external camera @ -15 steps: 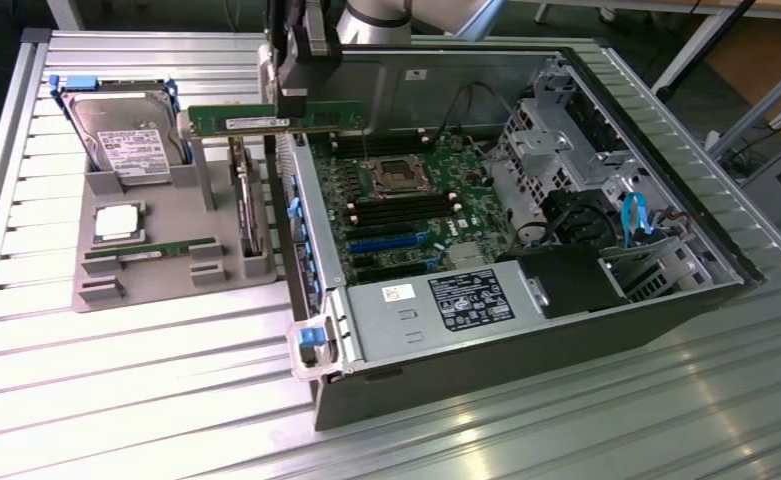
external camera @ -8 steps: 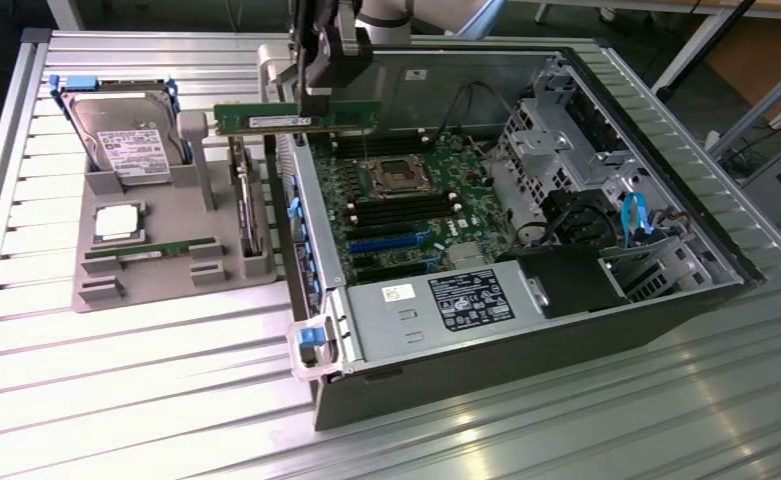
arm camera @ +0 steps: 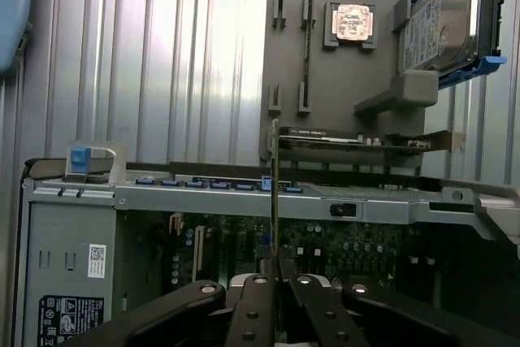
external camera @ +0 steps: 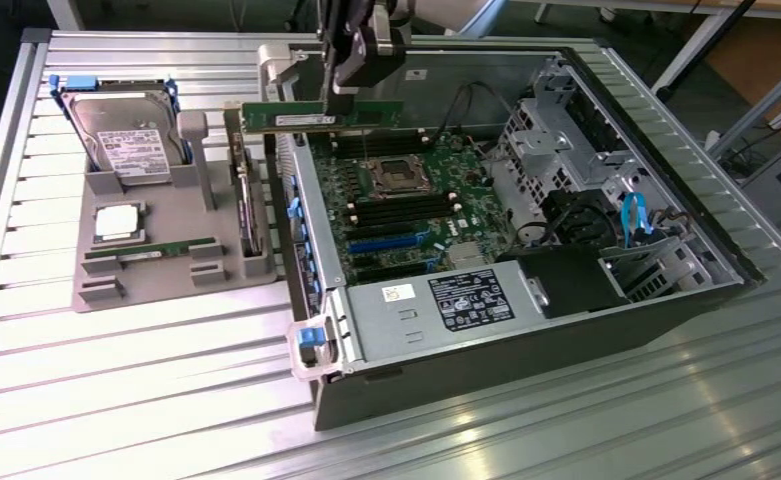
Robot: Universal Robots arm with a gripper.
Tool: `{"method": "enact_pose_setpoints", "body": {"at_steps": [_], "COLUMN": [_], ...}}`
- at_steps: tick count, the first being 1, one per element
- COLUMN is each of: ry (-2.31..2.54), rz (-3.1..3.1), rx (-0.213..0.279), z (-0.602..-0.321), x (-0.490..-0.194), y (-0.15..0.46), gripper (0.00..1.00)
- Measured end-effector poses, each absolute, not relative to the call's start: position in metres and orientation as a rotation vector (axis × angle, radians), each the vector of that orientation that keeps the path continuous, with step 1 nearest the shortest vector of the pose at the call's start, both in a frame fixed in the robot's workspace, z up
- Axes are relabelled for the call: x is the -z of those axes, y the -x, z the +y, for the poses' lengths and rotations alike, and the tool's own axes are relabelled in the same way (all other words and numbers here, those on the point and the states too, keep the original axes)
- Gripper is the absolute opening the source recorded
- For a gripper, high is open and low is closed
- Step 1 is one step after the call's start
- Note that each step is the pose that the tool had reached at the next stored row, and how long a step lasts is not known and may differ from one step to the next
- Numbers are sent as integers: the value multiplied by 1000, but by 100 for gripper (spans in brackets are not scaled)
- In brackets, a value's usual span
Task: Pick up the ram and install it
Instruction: 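Pick up the ram and move it above insertion slot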
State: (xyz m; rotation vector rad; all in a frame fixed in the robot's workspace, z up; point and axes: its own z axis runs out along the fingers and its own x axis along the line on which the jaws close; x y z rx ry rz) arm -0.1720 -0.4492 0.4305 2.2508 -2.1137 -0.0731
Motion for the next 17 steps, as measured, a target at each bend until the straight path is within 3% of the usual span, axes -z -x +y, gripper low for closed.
{"method": "enact_pose_setpoints", "body": {"at_steps": [17], "ry": [-2241], "rz": [-2104], "rx": [94], "z": [-449], "x": [-430], "y": [128], "gripper": [13]}}
